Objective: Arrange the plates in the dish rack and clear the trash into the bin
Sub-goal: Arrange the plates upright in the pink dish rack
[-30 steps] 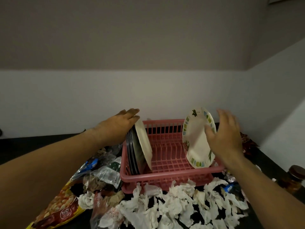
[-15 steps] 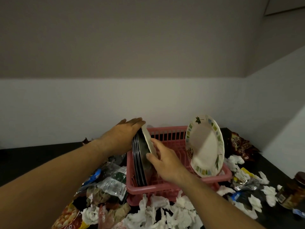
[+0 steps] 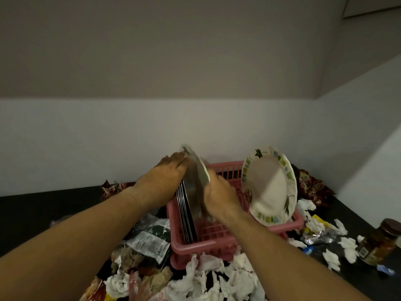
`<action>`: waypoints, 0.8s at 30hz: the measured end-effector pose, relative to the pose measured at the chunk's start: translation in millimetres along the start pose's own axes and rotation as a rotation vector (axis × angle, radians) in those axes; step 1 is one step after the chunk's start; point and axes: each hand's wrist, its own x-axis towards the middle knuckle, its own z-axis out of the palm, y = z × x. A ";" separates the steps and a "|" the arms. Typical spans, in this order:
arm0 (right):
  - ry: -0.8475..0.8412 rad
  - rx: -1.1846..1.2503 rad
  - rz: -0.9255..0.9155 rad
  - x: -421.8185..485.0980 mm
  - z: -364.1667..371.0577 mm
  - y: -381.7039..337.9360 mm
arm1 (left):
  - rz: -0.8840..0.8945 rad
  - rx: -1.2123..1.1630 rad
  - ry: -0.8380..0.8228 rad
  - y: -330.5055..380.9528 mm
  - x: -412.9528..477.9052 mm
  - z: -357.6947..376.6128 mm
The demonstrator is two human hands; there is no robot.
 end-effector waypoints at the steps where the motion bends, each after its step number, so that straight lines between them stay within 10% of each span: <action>1: 0.017 -0.013 0.010 5.0 -7.7 -0.9 | -0.006 0.024 0.005 0.2 -0.9 0.1; 11: 0.304 -0.202 -0.001 20.8 -122.5 24.6 | 0.022 0.158 -0.021 -2.0 2.4 2.2; 24: 0.366 -0.135 0.028 -17.0 -90.2 68.2 | -0.022 0.118 -0.118 -12.6 -1.8 -5.7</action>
